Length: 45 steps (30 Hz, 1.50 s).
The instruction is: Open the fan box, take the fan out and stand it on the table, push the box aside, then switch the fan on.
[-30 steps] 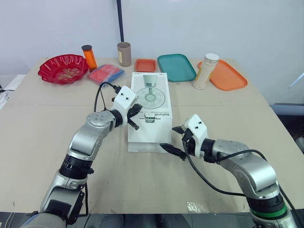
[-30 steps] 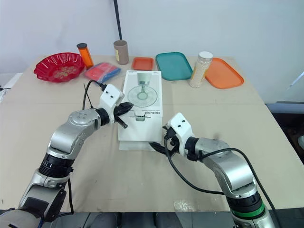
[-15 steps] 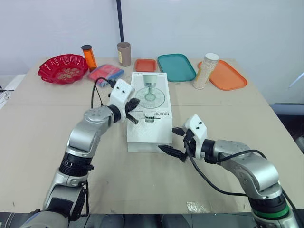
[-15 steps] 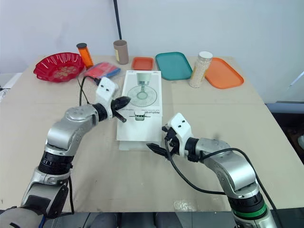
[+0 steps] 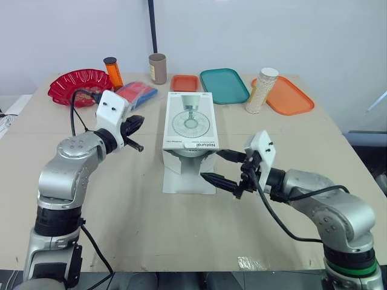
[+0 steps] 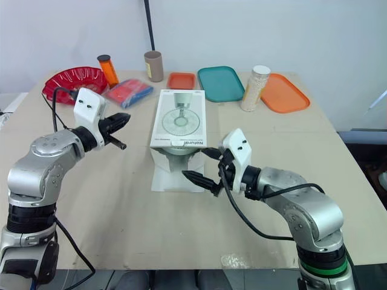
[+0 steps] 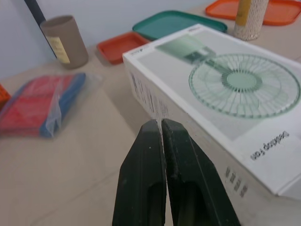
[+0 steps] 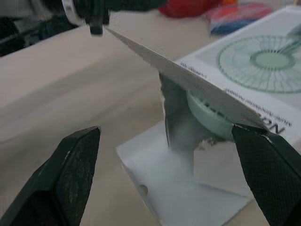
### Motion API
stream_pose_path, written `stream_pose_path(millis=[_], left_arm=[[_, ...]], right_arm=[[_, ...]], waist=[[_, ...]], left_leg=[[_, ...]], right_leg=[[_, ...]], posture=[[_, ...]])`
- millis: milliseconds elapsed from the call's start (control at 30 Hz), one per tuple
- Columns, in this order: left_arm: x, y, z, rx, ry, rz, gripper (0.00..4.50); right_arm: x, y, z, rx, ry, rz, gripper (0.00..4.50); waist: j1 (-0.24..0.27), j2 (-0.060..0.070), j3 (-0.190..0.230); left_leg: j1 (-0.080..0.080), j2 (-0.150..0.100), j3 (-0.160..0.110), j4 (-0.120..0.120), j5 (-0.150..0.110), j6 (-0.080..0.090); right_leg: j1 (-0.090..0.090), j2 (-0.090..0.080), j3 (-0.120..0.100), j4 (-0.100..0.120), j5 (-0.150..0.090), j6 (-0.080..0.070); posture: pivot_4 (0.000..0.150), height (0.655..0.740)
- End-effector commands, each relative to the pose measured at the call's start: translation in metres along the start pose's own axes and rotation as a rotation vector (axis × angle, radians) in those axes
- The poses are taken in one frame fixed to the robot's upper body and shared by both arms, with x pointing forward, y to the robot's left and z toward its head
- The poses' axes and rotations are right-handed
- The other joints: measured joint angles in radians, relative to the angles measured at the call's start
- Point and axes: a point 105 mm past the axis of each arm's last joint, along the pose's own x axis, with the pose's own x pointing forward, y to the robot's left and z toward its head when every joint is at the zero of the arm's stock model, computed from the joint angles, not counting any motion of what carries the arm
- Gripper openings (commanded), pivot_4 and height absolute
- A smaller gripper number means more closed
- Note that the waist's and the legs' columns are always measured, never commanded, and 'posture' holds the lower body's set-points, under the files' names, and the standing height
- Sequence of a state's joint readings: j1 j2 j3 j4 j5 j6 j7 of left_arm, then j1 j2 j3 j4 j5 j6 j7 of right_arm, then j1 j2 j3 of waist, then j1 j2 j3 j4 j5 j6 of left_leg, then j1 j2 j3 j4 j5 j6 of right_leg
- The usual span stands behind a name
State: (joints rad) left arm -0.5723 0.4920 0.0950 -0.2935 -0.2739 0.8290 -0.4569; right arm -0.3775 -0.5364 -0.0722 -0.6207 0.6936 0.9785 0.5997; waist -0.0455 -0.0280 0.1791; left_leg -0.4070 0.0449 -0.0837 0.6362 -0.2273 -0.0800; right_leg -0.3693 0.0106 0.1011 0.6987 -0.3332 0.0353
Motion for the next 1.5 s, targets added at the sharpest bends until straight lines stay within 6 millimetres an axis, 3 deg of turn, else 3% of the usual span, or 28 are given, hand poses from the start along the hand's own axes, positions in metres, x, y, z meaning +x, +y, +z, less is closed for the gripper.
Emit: stream_pose_path(millis=[33, 500, 700, 833, 1167, 1500], left_arm=[[-0.003, -0.002, 0.023, 0.041, -0.084, 0.013, 0.20], [-0.004, -0.002, 0.038, 0.058, -0.138, 0.027, 0.20], [-0.001, -0.015, 0.045, 0.054, -0.162, -0.035, 0.20], [0.006, -0.038, 0.044, 0.049, -0.154, -0.146, 0.20], [0.030, -0.077, 0.016, 0.059, 0.000, -0.316, 0.20], [0.051, -0.082, -0.007, 0.058, 0.087, -0.309, 0.20]], right_arm=[[0.003, 0.003, 0.016, -0.030, -0.056, 0.013, 4.50], [0.041, -0.042, 0.003, -0.066, 0.016, -0.124, 4.50], [0.050, -0.050, 0.007, -0.019, 0.008, -0.149, 4.50], [0.051, -0.052, 0.006, -0.015, 0.021, -0.159, 4.50], [0.051, -0.053, 0.002, -0.012, 0.048, -0.173, 4.50], [0.046, -0.048, 0.005, -0.030, 0.034, -0.183, 4.50]], waist=[[0.000, 0.000, 0.000], [-0.001, 0.000, 0.000], [-0.001, 0.000, 0.000], [0.000, 0.000, 0.000], [-0.002, 0.000, 0.000], [-0.002, 0.000, 0.000]], left_leg=[[0.000, 0.000, 0.000, 0.000, 0.000, 0.000], [0.000, 0.000, 0.000, -0.001, 0.000, 0.000], [0.000, 0.000, 0.000, -0.001, 0.000, 0.000], [-0.001, 0.000, 0.000, -0.001, 0.000, 0.000], [0.000, 0.000, 0.000, 0.000, 0.000, 0.000], [0.000, 0.000, 0.000, 0.000, 0.000, 0.000]], right_leg=[[0.000, 0.000, 0.000, 0.000, 0.000, 0.000], [-0.001, 0.000, 0.000, 0.000, 0.000, 0.000], [-0.001, 0.000, 0.000, 0.000, 0.000, 0.000], [-0.001, 0.000, 0.000, 0.000, 0.000, 0.000], [-0.001, 0.000, 0.000, 0.000, 0.000, 0.000], [-0.001, 0.000, 0.000, 0.000, 0.000, 0.000]], posture=[[0.150, 0.7400], [0.150, 0.7400], [0.150, 0.7400], [0.150, 0.7400], [0.150, 0.7400], [0.150, 0.7400]])
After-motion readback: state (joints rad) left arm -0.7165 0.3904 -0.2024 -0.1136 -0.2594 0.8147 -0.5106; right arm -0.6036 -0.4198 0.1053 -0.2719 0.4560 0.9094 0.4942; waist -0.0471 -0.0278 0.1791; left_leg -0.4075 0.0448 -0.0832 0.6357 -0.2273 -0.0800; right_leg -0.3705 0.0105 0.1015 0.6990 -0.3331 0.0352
